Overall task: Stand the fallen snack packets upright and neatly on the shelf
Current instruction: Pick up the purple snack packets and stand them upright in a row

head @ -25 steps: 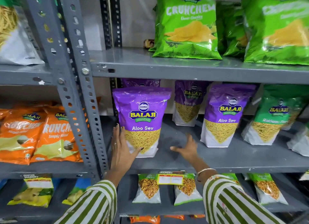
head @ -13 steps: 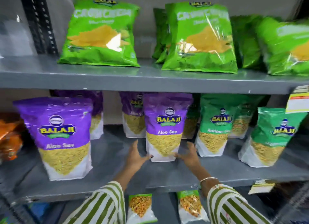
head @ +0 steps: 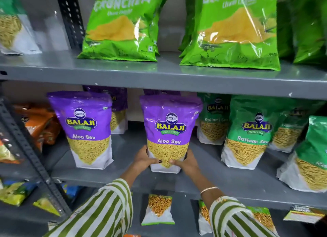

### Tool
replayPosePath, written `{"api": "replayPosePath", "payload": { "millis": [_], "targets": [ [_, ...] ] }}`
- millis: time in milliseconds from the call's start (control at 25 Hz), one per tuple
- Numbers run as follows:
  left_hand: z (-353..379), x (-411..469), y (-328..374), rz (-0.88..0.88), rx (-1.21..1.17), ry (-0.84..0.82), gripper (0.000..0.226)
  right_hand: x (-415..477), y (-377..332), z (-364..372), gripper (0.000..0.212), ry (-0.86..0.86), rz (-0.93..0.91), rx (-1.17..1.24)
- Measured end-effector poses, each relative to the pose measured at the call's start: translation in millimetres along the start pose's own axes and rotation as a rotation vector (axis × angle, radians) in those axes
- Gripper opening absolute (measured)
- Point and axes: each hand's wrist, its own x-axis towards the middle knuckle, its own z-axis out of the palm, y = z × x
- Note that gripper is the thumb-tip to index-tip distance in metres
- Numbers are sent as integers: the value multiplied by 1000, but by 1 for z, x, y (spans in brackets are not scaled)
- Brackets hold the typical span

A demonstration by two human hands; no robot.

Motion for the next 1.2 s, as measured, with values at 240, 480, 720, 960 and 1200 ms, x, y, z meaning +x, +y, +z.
{"api": "replayPosePath", "payload": {
  "millis": [240, 480, 720, 960, 1200],
  "targets": [
    [-33, -17, -12, 5, 45, -5, 90, -27, -70, 30, 126, 378, -275, -16],
    [-33, -6, -26, 31, 15, -30, 114, -43, -233, 29, 52, 159, -390, -835],
    [-39, -15, -13, 35, 46, -58, 82, -35, -233, 41, 48, 216, -426, -853],
    [-39, -16, -22, 48, 31, -102, 92, -38, -125, -2, 108, 709, -353, -431],
    [-27, -11, -27, 31, 78, -17, 64, -21, -15, 24, 103, -59, -30, -182]
  ]
}}
